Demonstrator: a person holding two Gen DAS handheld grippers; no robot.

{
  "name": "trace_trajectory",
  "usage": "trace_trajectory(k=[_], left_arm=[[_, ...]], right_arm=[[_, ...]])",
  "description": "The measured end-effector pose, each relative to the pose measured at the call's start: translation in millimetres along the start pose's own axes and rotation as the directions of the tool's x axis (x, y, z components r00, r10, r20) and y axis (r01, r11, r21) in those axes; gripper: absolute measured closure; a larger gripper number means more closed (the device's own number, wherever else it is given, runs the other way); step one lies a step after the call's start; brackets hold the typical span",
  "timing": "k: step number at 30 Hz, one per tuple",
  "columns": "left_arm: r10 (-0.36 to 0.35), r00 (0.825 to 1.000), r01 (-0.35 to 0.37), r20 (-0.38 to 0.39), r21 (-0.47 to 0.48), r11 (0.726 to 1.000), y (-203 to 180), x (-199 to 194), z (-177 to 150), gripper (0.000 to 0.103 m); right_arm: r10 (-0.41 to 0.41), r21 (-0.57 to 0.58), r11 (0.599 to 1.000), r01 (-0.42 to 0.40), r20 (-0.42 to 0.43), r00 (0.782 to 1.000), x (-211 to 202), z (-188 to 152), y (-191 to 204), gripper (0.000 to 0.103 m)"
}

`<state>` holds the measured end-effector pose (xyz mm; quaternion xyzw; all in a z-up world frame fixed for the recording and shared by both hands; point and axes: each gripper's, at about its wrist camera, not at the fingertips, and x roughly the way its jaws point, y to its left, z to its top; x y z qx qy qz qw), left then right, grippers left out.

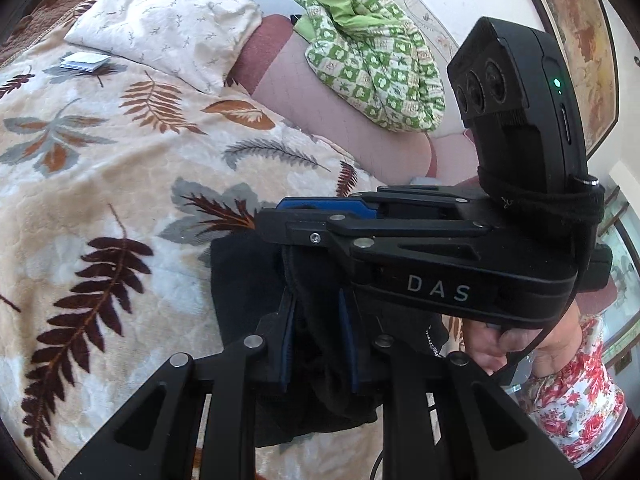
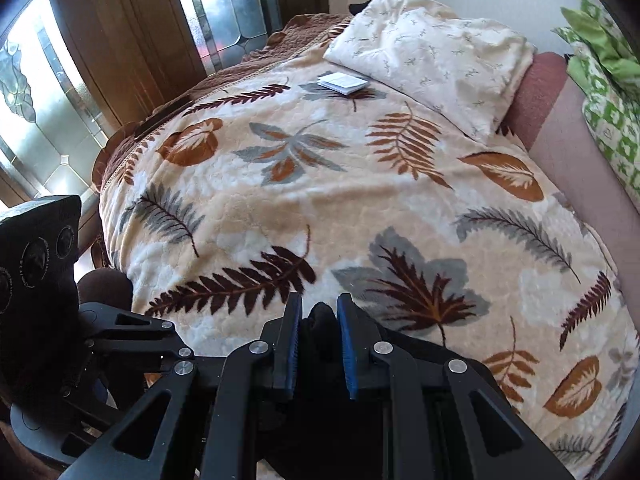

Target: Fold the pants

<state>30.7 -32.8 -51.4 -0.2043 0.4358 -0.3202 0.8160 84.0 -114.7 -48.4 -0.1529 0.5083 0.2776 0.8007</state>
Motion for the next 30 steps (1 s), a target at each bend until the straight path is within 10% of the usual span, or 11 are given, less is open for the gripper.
trace_trajectory(k=[8, 17, 25, 30], left_arm=[[-0.012, 0.986, 0.022, -0.168, 0.062, 0.998, -40, 65, -27, 0.075], [0.059, 0.985, -0.041, -0.163, 0.116, 0.992, -41, 24, -50, 0.052], [0.25, 0.957, -0.253, -0.146, 0.001, 0.968, 6, 23, -39, 0.052], [0.306, 0.934, -0.3, -0.184, 0.059, 0.952, 11, 42, -58, 0.051]], right_arm=[[-0.092, 0.179, 0.979, 0.097, -0.037, 0.995, 13, -63, -80, 0.084], [-0.267, 0.356, 0.902, 0.245, 0.016, 0.963, -37, -119, -128, 0.083], [-0.045, 0.363, 0.932, 0.001, 0.113, 0.993, -22, -109, -68, 0.083], [-0.04, 0.447, 0.894, 0.027, 0.02, 0.999, 29, -116, -74, 0.083]])
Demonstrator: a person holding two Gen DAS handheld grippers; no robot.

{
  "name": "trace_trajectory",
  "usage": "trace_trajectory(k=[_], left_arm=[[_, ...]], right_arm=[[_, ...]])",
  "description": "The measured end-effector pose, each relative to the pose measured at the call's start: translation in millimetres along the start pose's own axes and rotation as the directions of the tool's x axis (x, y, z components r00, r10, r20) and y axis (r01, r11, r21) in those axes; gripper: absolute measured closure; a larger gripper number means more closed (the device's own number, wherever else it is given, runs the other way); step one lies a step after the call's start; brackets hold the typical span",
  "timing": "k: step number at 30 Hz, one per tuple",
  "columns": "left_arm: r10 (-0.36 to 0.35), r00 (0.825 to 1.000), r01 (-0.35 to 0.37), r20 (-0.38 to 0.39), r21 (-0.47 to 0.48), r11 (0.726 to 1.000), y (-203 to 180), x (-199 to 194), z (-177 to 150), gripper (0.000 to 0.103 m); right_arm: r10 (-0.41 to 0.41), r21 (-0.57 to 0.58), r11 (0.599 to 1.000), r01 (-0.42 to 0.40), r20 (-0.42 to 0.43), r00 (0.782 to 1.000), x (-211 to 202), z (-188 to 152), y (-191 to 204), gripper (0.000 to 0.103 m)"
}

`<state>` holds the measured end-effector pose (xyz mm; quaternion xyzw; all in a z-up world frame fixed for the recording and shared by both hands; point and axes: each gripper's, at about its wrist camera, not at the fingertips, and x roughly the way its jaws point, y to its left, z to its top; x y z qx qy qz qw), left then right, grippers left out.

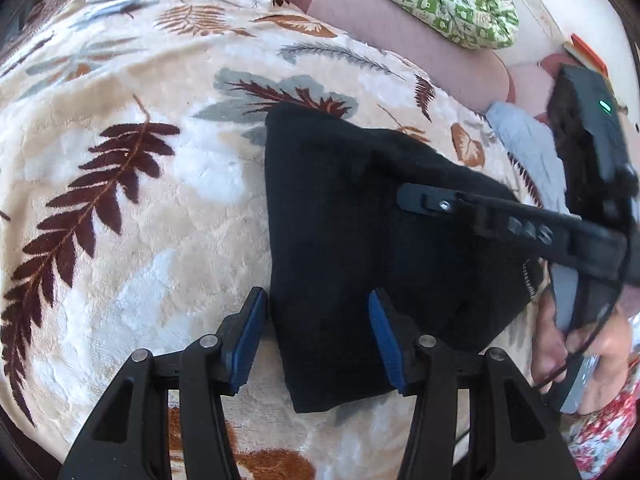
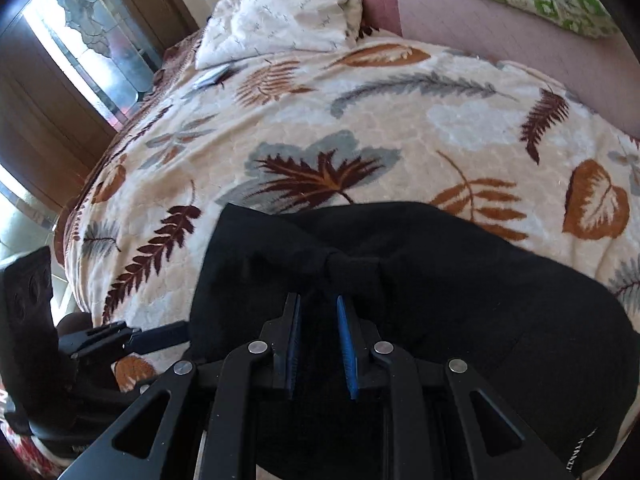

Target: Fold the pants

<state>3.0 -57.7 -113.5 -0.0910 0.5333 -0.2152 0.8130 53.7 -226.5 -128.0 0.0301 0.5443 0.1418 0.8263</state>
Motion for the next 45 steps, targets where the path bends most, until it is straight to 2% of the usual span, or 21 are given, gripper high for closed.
trace_trajectory(k=[1, 3, 6, 9, 12, 14, 16, 20, 22, 26, 31, 35, 39, 45], left_arm=[[0.013, 1.0, -0.013, 0.005, 0.022, 1.0, -1, -1, -1, 0.051], [0.021, 1.0, -0.021, 0.006, 0.046, 0.999, -1, 1, 0, 0.05], [-0.005, 1.0, 0.005, 0.001, 0.03, 1.0, 6, -1, -2, 0.049], [-0.015, 1.0, 0.015, 0.005, 0.033, 0.999, 7, -3, -5, 0.049], [-0.014, 1.0, 0.014, 0.009, 0.034, 0.999, 4, 0, -4, 0.049], [-0.008, 1.0, 0.007, 0.01, 0.041, 0.999, 2, 1, -4, 0.048], [0.005, 1.0, -0.006, 0.012, 0.054, 0.999, -3, 4, -1, 0.048], [0.031, 1.0, -0.031, 0.003, 0.071, 0.997, -8, -1, 0, 0.048], [0.043, 0.999, -0.044, 0.013, 0.083, 0.996, -11, -8, 2, 0.048], [0.093, 0.994, -0.1, 0.062, 0.115, 0.988, -20, -24, 6, 0.048], [0.17, 0.98, -0.185, 0.102, 0.162, 0.969, -32, -33, 9, 0.044], [0.191, 0.977, -0.207, 0.092, 0.217, 0.954, -45, -22, 8, 0.04], [0.233, 0.97, -0.242, 0.066, 0.264, 0.934, -57, -12, 3, 0.04], [0.266, 0.958, -0.288, 0.11, 0.303, 0.908, -75, -22, -3, 0.04]], right_arm=[[-0.012, 0.02, 1.0, 0.012, -0.01, 1.0, 7, 0, -6, 0.083], [0.015, 0.071, 0.997, -0.014, -0.007, 1.0, 13, 0, -16, 0.083], [0.019, 0.112, 0.993, -0.019, 0.002, 1.0, 8, 0, -20, 0.084], [-0.052, 0.069, 0.996, 0.05, 0.028, 0.998, -4, -9, -11, 0.083], [-0.153, 0.02, 0.988, 0.152, 0.084, 0.985, -21, -28, 0, 0.082], [-0.174, 0.021, 0.985, 0.173, 0.117, 0.978, -32, -41, -1, 0.081], [-0.17, 0.044, 0.985, 0.166, 0.12, 0.978, -34, -51, -5, 0.078], [-0.174, 0.09, 0.982, 0.166, 0.092, 0.98, -21, -61, -17, 0.061], [-0.172, 0.095, 0.982, 0.162, 0.106, 0.979, -19, -64, -19, 0.059], [-0.211, 0.06, 0.977, 0.204, 0.129, 0.969, -23, -66, -15, 0.053], [-0.228, 0.115, 0.971, 0.21, 0.17, 0.959, -43, -77, -20, 0.047], [-0.207, 0.185, 0.968, 0.168, 0.219, 0.953, -63, -96, -24, 0.041], [-0.209, 0.218, 0.963, 0.158, 0.233, 0.95, -67, -110, -25, 0.04], [-0.2, 0.3, 0.947, 0.116, 0.267, 0.943, -78, -127, -43, 0.039]])
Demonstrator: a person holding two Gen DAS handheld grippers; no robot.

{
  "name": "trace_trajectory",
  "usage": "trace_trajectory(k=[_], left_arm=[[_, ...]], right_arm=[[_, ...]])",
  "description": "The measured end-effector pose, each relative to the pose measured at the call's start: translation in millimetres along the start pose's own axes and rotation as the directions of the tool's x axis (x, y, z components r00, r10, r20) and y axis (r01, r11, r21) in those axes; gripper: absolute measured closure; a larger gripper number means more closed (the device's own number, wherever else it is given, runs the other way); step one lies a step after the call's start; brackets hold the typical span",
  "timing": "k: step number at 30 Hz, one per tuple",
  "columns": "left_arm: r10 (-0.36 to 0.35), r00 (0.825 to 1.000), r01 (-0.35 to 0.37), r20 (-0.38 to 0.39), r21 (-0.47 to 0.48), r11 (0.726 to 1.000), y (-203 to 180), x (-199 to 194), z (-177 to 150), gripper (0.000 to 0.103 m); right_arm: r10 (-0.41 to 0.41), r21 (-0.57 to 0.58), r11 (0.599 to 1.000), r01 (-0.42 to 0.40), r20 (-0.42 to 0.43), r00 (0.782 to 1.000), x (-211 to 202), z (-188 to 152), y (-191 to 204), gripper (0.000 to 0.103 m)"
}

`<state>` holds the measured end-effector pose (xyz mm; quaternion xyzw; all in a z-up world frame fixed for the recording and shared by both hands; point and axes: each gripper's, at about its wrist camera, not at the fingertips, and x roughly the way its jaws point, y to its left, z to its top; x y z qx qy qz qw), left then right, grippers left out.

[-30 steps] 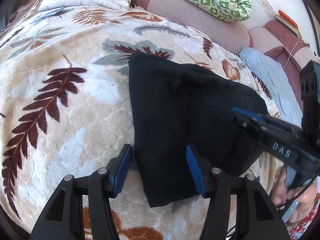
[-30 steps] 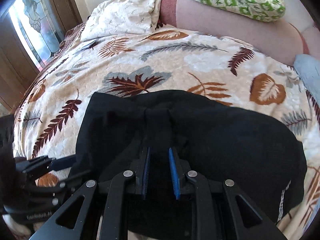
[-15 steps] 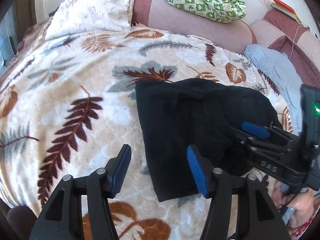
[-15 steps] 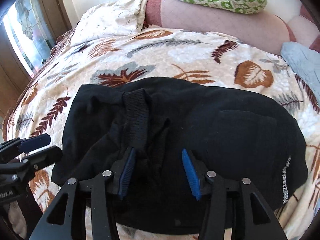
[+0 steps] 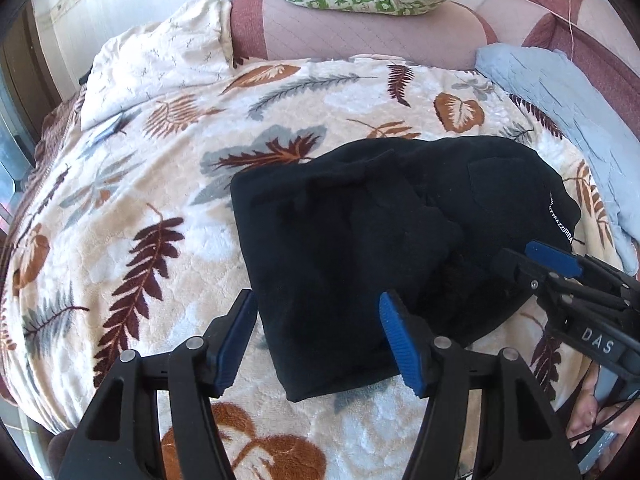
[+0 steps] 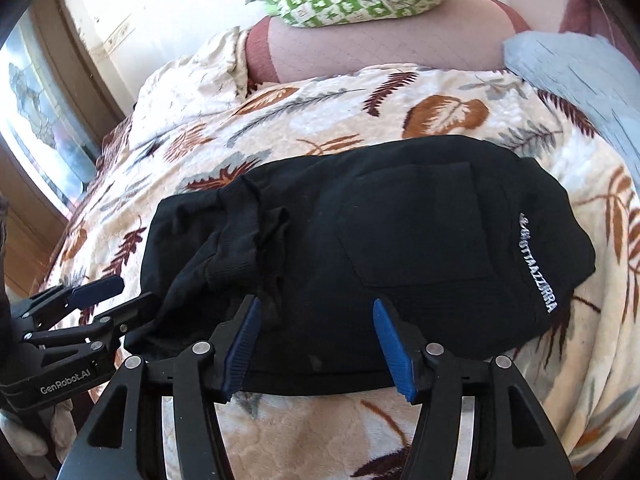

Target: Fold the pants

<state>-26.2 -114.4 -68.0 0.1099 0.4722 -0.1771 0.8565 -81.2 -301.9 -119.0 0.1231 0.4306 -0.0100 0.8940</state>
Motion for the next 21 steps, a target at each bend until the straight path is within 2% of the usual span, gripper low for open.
trace_trajectory(k=[5, 11, 13, 16, 18, 21], left_arm=[[0.033, 0.999, -0.034, 0.027, 0.035, 0.999, -10, -9, 3, 0.04], [0.044, 0.999, -0.045, 0.022, 0.037, 0.998, -7, -6, 4, 0.04], [0.042, 0.999, -0.042, 0.02, -0.005, 0.999, 4, -5, 2, 0.04], [-0.027, 1.0, 0.027, 0.003, -0.123, 0.992, 33, 0, -5, 0.04], [-0.075, 0.997, 0.07, -0.015, -0.193, 0.979, 51, 6, -12, 0.039], [-0.138, 0.99, 0.127, -0.022, -0.273, 0.954, 68, 15, -22, 0.039]], right_arm=[[0.008, 0.043, 0.999, -0.01, 0.036, 0.999, -6, -3, -13, 0.038], [0.018, 0.057, 0.998, -0.02, 0.038, 0.999, -5, -5, -20, 0.038], [0.053, 0.066, 0.996, -0.055, 0.031, 0.998, -6, 0, -21, 0.038], [0.126, 0.052, 0.991, -0.126, 0.013, 0.992, -7, 16, -15, 0.038], [0.171, -0.006, 0.985, -0.171, -0.026, 0.985, -2, 33, -1, 0.035], [0.244, -0.12, 0.959, -0.257, -0.111, 0.963, 14, 62, 33, 0.033]])
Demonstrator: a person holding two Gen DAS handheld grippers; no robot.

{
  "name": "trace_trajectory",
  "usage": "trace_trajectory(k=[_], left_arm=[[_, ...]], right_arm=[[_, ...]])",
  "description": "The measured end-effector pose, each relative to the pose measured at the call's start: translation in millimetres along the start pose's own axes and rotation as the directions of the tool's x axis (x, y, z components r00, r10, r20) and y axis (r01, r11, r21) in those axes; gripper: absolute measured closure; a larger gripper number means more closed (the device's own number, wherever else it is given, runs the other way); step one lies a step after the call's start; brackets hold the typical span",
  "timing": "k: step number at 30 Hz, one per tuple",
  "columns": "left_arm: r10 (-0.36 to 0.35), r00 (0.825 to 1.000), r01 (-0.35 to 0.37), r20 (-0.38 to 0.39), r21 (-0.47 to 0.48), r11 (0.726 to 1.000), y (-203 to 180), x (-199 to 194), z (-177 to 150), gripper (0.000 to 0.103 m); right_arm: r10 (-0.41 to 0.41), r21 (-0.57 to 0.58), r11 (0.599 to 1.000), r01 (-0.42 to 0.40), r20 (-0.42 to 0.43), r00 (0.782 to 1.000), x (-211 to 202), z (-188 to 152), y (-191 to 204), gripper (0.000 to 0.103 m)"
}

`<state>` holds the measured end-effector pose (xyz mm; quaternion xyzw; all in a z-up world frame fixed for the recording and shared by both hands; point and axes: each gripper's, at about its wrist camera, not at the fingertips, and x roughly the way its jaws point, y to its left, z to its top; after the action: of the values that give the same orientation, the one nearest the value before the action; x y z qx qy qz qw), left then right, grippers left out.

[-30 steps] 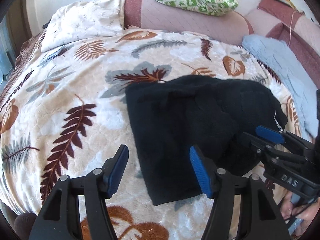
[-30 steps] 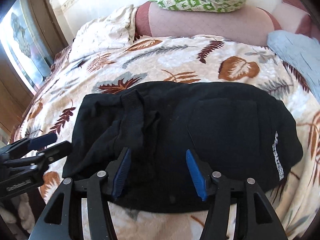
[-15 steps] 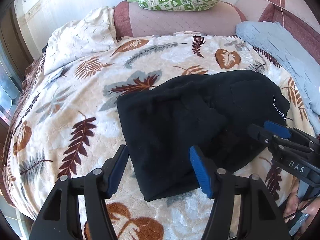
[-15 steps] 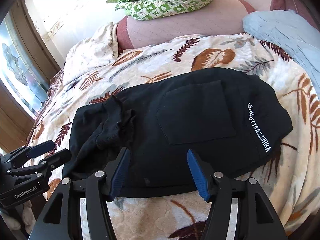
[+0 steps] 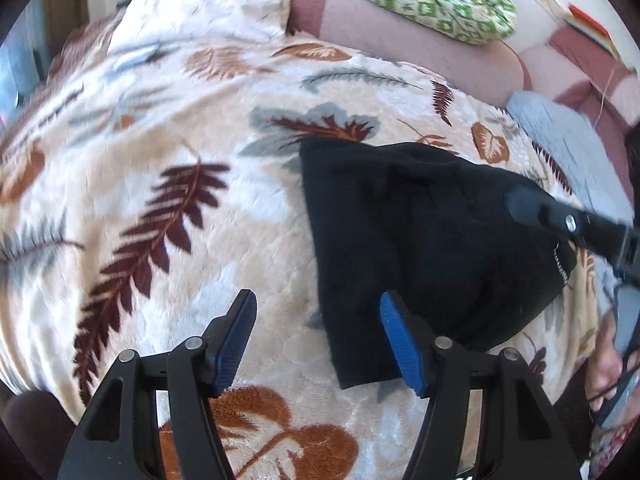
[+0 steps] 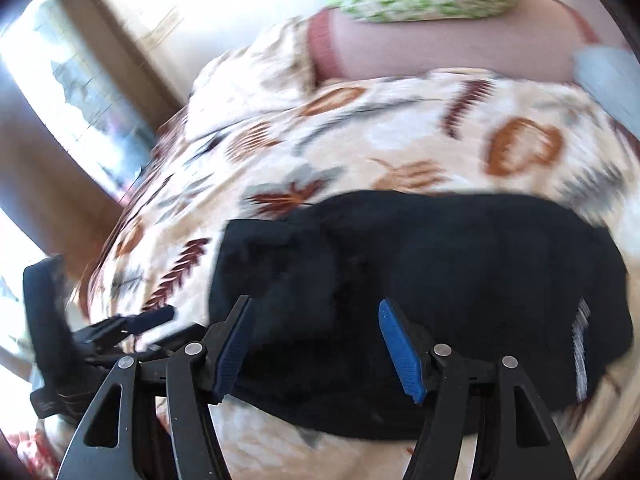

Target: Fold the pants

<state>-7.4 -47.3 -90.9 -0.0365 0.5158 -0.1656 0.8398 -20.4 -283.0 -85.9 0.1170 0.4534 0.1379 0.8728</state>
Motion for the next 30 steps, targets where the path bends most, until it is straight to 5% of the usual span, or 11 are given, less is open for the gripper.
trace_trajectory(k=[6, 12, 13, 14, 15, 17, 20, 30], left_arm=[[-0.128, 0.992, 0.128, 0.008, -0.063, 0.99, 12, 13, 0, 0.039], [-0.207, 0.978, 0.207, 0.015, -0.043, 0.977, 0, 24, -1, 0.039], [-0.212, 0.977, 0.212, 0.009, -0.044, 0.976, -2, 28, -2, 0.039], [-0.216, 0.976, 0.216, 0.01, -0.042, 0.975, -4, 30, -3, 0.039], [-0.214, 0.977, 0.214, 0.019, -0.032, 0.976, -7, 31, -3, 0.04], [-0.176, 0.984, 0.176, 0.026, -0.005, 0.984, -11, 34, -2, 0.068], [-0.199, 0.979, 0.2, 0.031, -0.037, 0.979, -4, 34, 3, 0.081], [-0.169, 0.983, 0.175, 0.065, -0.105, 0.979, 23, 25, 25, 0.084]], right_arm=[[0.033, -0.225, 0.972, -0.065, -0.14, 0.99, 68, 52, 69, 0.029], [-0.112, -0.403, 0.915, -0.016, -0.292, 0.95, 153, 68, 107, 0.031], [-0.134, -0.425, 0.905, -0.014, -0.317, 0.939, 163, 67, 109, 0.037], [-0.152, -0.443, 0.896, -0.017, -0.344, 0.926, 171, 64, 110, 0.068], [-0.172, -0.458, 0.889, -0.017, -0.367, 0.914, 177, 61, 111, 0.077], [-0.184, -0.479, 0.878, -0.01, -0.357, 0.916, 174, 56, 111, 0.084], [-0.144, -0.409, 0.912, -0.016, -0.357, 0.923, 166, 64, 104, 0.088], [-0.136, -0.409, 0.913, -0.002, -0.308, 0.942, 179, 104, 138, 0.091]])
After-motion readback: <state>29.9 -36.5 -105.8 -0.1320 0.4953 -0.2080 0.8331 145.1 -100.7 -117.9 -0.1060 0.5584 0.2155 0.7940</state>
